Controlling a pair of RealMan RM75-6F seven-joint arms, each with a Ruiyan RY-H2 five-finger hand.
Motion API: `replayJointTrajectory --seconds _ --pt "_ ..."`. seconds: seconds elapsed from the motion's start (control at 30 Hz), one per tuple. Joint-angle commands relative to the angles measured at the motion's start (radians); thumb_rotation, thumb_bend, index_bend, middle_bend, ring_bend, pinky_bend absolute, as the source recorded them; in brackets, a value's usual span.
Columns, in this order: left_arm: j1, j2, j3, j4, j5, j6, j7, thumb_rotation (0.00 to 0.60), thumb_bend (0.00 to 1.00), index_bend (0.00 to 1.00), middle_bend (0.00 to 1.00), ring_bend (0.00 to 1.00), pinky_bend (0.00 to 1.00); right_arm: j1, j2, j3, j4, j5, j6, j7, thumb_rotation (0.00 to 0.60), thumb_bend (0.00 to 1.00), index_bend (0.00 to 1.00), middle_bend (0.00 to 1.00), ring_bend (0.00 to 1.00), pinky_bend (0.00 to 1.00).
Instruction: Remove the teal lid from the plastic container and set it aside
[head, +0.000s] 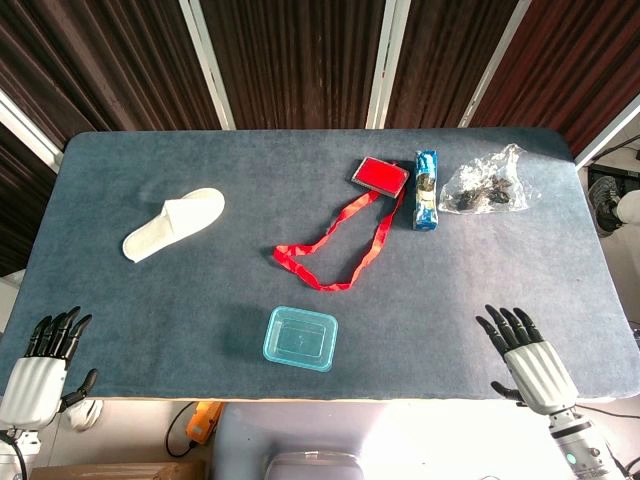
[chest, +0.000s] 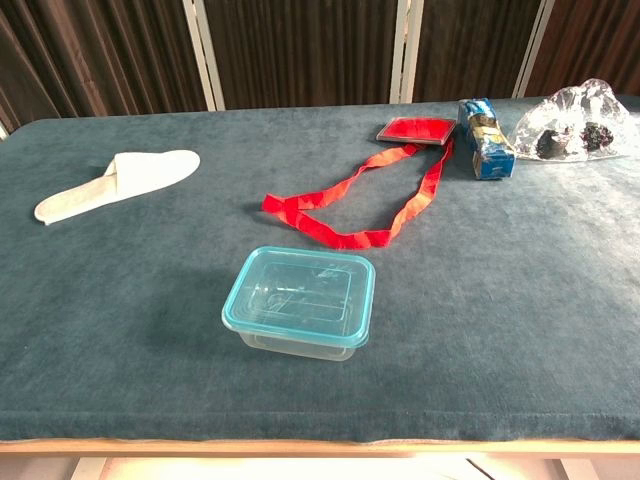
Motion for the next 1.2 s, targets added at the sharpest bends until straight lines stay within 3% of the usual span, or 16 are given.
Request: replayJointTrajectory --seconds 0.03,0.2,0.37,0.53,0.67,0.77,1.0,1.2 --pt "0.001 0.002 0.000 -0.003 -0.004 -0.003 0.007 0.600 0.32 0.00 0.00 0.00 0.00 -0.002 0.000 0.001 0.000 -0.001 0.005 0.001 0.600 0.21 0.00 0.00 0.00 0.00" --pt "-0.015 0.010 0.011 -0.009 -0.004 -0.045 0.011 0.600 0.33 0.00 0.00 0.00 0.00 -0.009 0.001 0.001 0.008 -0.017 0.030 0.017 0.600 0.21 0.00 0.00 0.00 0.00" --pt "-0.112 0.006 0.075 0.015 0.121 -0.170 -0.142 0.600 0.33 0.00 0.00 0.00 0.00 -0.015 0.013 0.007 0.007 -0.011 0.044 0.041 0.600 0.21 0.00 0.00 0.00 0.00" --pt "-0.181 -0.041 0.080 0.054 0.164 -0.233 -0.235 0.600 0.31 0.00 0.00 0.00 0.00 -0.011 0.014 0.008 0.006 -0.009 0.037 0.045 0.600 0.21 0.00 0.00 0.00 0.00" --pt "-0.271 -0.151 0.059 0.126 0.199 -0.297 -0.325 0.600 0.29 0.00 0.00 0.00 0.00 -0.007 0.016 0.003 0.003 -0.014 0.027 0.046 0.600 0.21 0.00 0.00 0.00 0.00" --pt "-0.358 -0.284 0.002 0.227 0.200 -0.324 -0.416 0.600 0.28 0.00 0.00 0.00 0.00 0.001 0.029 -0.004 -0.003 -0.023 0.014 0.073 0.600 0.21 0.00 0.00 0.00 0.00" --pt "-0.468 -0.391 -0.002 0.299 0.185 -0.417 -0.519 0.600 0.28 0.00 0.00 0.00 0.00 0.011 0.052 -0.011 -0.008 -0.026 -0.003 0.120 0.600 0.21 0.00 0.00 0.00 0.00" --pt "-0.538 -0.454 -0.021 0.329 0.139 -0.495 -0.519 0.600 0.28 0.00 0.00 0.00 0.00 0.010 0.070 -0.019 -0.012 -0.044 0.009 0.155 0.600 0.21 0.00 0.00 0.00 0.00"
